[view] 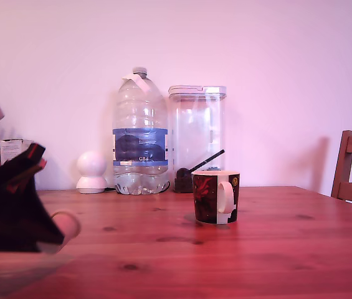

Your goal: Pick up the coffee capsules from the table one by one and drop them inside the nearest coffee cup

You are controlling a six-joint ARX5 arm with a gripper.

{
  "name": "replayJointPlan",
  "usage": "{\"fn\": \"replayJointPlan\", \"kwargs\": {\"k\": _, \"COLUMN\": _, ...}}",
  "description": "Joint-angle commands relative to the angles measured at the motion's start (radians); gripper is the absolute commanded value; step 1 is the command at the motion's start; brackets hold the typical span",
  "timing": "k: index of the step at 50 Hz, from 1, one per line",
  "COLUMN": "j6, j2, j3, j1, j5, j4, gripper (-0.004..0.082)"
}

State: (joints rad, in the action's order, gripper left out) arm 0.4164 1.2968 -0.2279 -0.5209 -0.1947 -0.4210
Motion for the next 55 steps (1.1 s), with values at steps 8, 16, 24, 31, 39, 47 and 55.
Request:
{"fn": "replayJointPlan", "kwargs": {"k": 8, "j6": -0.204, "j2": -0.042, "j3": 0.01, "j1": 0.001, "j5": -0.019, "j4": -0.058, "gripper": 0.0142}}
{"fn": "replayJointPlan", "kwargs": {"k": 16, "j6": -0.32, "j2": -0.066, "j3": 0.01, "j1": 0.001, "j5": -0.023, "j4": -0.123, "gripper": 0.0142}}
{"fn": "replayJointPlan", "kwargs": {"k": 24, "j6": -0.385, "j2": -0.089, "j3": 0.01, "j1": 0.001, "j5": -0.03, "j4": -0.185, "gripper": 0.0142}}
{"fn": "replayJointPlan", "kwargs": {"k": 31, "j6": -0.403, "j2": -0.094, "j3": 0.008, "j1": 0.001, "j5": -0.029, "j4": -0.21, "gripper": 0.0142}}
{"fn": "replayJointPlan", "kwargs": {"k": 39, "j6": -0.409, "j2": -0.094, "j3": 0.0, "j1": 0.001, "j5": -0.038, "j4": -0.214, "gripper": 0.0142}}
{"fn": "replayJointPlan", "kwargs": {"k": 47, "j6": -0.394, "j2": -0.093, "j3": -0.053, "j1": 0.001, "j5": -0.037, "j4": -0.197, "gripper": 0.0142}}
{"fn": "replayJointPlan", "kwargs": {"k": 55, "j6": -0.394, "j2": -0.092, "j3": -0.154, "j1": 0.001, "j5": -0.042, "j4": -0.101, "gripper": 0.0142}}
